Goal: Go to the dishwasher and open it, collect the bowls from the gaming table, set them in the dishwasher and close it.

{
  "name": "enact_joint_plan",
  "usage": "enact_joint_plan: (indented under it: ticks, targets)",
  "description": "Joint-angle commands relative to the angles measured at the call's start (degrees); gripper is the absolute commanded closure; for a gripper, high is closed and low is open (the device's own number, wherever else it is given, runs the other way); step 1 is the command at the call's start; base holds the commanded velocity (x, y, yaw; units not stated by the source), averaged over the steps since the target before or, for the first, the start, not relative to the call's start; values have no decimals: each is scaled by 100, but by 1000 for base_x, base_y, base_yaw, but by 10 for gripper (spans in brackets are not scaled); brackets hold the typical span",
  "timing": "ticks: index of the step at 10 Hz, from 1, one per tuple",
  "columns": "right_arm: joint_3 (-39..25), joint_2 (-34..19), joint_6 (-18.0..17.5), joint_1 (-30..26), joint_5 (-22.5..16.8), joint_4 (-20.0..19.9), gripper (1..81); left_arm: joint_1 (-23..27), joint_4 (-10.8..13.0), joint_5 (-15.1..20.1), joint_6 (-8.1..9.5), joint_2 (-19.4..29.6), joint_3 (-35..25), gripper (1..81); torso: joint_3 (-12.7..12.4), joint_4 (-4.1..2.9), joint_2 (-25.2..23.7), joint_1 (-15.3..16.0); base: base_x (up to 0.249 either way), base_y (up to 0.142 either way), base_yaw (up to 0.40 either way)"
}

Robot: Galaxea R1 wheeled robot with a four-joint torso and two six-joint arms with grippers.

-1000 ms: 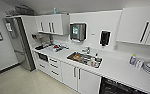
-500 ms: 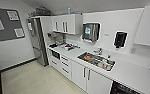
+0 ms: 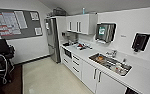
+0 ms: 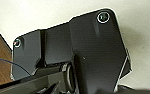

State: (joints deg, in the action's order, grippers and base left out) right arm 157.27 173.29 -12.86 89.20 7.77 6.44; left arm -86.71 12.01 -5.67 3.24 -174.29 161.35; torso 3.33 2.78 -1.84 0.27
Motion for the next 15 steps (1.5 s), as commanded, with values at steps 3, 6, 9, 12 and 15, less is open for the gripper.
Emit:
enact_joint_plan:
  ticks: [3,6,9,12,15]
  targets:
    - [-469,-248,29,-170,-214,51,10,211,47,233,-16,69,11,10,0,0,0,0,0,0,365]
    - [-917,-573,29,-161,-205,59,10,132,47,207,-17,148,-33,10,0,0,0,0,0,0,364]
    - [-1086,-608,29,-161,-222,244,10,71,38,83,-17,175,-60,10,0,0,0,0,0,0,365]
    - [-1165,-635,29,-169,-249,262,10,9,47,-40,-17,227,-95,10,0,0,0,0,0,0,364]
    - [-1227,-662,20,-187,-249,252,10,26,56,-39,-17,210,-130,10,0,0,0,0,0,0,364]
